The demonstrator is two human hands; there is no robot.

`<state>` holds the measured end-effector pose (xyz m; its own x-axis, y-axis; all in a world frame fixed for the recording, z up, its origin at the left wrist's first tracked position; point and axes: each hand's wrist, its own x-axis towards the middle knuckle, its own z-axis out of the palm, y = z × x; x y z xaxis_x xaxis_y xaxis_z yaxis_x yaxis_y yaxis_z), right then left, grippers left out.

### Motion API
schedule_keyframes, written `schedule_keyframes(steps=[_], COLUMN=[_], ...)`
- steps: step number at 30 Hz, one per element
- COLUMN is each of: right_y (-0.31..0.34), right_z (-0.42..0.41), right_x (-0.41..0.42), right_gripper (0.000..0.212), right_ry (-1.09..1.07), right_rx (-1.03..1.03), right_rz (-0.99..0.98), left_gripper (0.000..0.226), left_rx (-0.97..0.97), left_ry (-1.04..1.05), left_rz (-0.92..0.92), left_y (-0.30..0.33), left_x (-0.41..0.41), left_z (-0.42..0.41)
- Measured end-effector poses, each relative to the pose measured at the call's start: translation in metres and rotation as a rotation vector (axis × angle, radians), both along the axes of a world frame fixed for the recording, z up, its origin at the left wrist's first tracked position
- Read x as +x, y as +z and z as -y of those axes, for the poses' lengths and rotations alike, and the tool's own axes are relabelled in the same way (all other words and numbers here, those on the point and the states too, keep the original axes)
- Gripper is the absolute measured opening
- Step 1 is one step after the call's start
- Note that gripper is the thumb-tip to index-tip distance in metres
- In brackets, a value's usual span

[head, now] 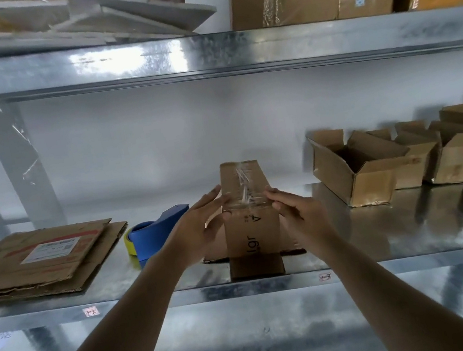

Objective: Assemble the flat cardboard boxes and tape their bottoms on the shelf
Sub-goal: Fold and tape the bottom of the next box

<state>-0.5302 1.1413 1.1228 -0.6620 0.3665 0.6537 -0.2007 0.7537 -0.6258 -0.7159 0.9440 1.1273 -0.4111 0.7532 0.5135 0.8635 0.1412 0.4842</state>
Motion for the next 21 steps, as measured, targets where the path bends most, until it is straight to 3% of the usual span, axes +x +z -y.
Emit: schedule_keyframes(steps=[3, 8, 13, 17, 19, 21], right_y=[-0.006, -0.014, -0.022, -0.023, -0.029, -0.033], right_z=[-0.006, -0.007, 0.009, 0.010, 0.010, 0.017], right_x=[-0.002, -0.007, -0.016, -0.017, -0.015, -0.014], right_gripper=[0.035, 0.041, 0.045, 0.025, 0.016, 0.030], right_ry=[0.126, 0.251, 0.114, -0.067, -0.206, -0.365], right_rx=[-0.186, -0.620, -0.851, -0.688, -0.407, -0.129], right_rz=[0.007, -0.183, -0.354, -0.364, -0.317, -0.266], left_gripper=[0.048, 0.043, 0.043, 0.044, 0.044, 0.043], left_rx=[-0.002, -0.020, -0.035, -0.046, -0.023, -0.002], left_ry=[-0.006, 0.005, 0.007, 0.019, 0.023, 0.022], left_rz=[0.020, 0.038, 0.041, 0.037, 0.038, 0.030], left_y=[-0.001, -0.003, 0.001, 0.007, 0.010, 0.011], left_x=[-0.002, -0.005, -0.005, -0.004, -0.002, 0.000], left_z=[0.000, -0.004, -0.004, -0.005, -0.007, -0.009])
